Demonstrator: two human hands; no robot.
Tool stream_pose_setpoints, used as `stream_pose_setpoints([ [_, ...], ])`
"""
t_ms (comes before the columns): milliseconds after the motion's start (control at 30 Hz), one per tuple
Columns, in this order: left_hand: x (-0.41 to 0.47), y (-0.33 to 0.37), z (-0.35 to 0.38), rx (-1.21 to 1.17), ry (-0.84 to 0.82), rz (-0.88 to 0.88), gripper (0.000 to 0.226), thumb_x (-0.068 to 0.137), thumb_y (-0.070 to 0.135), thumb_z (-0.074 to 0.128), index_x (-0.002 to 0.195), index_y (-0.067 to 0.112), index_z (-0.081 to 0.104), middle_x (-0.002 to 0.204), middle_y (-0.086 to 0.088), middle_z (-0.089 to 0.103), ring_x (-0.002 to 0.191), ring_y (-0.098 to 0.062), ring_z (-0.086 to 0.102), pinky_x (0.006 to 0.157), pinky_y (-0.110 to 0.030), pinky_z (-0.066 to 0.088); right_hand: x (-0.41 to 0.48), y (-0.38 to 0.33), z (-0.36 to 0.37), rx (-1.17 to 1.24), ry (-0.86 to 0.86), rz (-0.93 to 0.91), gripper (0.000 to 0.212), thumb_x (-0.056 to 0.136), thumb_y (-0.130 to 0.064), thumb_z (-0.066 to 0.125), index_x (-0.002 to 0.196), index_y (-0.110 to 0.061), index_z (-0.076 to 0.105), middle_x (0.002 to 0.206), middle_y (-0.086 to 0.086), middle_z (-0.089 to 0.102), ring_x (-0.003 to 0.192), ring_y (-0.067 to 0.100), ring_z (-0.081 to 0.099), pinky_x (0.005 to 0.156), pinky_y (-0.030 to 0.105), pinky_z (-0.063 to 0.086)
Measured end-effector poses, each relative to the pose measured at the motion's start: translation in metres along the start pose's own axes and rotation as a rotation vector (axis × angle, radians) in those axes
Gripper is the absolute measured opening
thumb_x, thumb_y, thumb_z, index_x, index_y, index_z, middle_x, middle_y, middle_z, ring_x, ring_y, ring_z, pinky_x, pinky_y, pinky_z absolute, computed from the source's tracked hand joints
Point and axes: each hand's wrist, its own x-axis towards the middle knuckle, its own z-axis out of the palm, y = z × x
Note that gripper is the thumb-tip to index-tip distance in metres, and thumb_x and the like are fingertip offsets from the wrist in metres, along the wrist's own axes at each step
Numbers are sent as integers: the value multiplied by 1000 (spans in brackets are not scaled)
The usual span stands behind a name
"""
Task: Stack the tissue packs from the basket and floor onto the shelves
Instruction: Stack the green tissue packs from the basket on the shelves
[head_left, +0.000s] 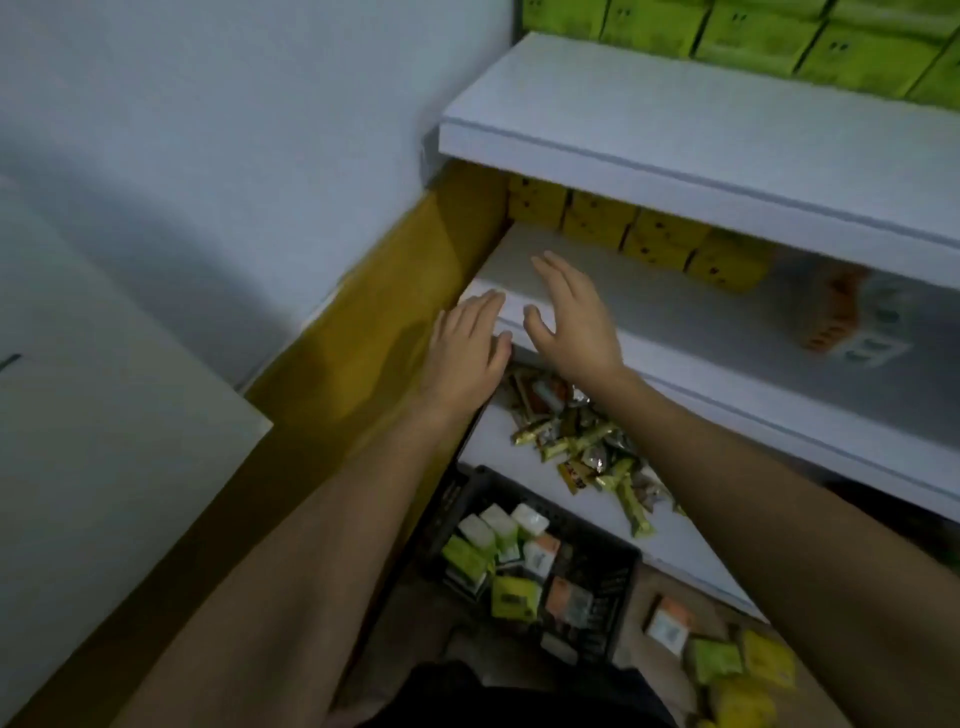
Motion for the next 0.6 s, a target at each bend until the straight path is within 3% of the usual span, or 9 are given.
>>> stream_pose_setpoints([
  [133, -64, -40, 56, -66, -150, -158, 70, 90, 46, 14, 140, 4, 37, 142, -14, 43, 130, -29, 40, 109, -38, 26, -64, 27, 77, 43, -257, 168, 49, 92, -19, 51, 138, -4, 40, 144, 18, 39, 134, 31, 36, 111, 36, 26],
  [233, -109, -57, 110, -118, -246, -269, 59, 93, 37, 27, 138, 0, 40, 139, -18, 46, 128, -33, 42, 106, -39, 31, -119, 60, 125, 56, -446, 310, 49, 95, -20, 48, 140, -7, 37, 146, 14, 36, 135, 28, 34, 108, 36, 29],
  [467, -217, -110, 306, -225, -497, -552, 61, 88, 38, 31, 127, -6, 52, 126, -30, 53, 117, -42, 52, 98, -39, 41, -257, 170, 262, 79, -838, 559, 52, 94, -24, 49, 143, -13, 34, 147, 10, 34, 136, 26, 31, 107, 36, 31],
  [600, -249, -157, 405, -240, -605, -689, 55, 94, 30, 40, 139, -1, 37, 143, -27, 33, 134, -38, 33, 110, -40, 27, -311, 220, 350, 155, -893, 716, 49, 94, -19, 50, 141, -15, 36, 144, 12, 37, 133, 27, 35, 103, 31, 29],
])
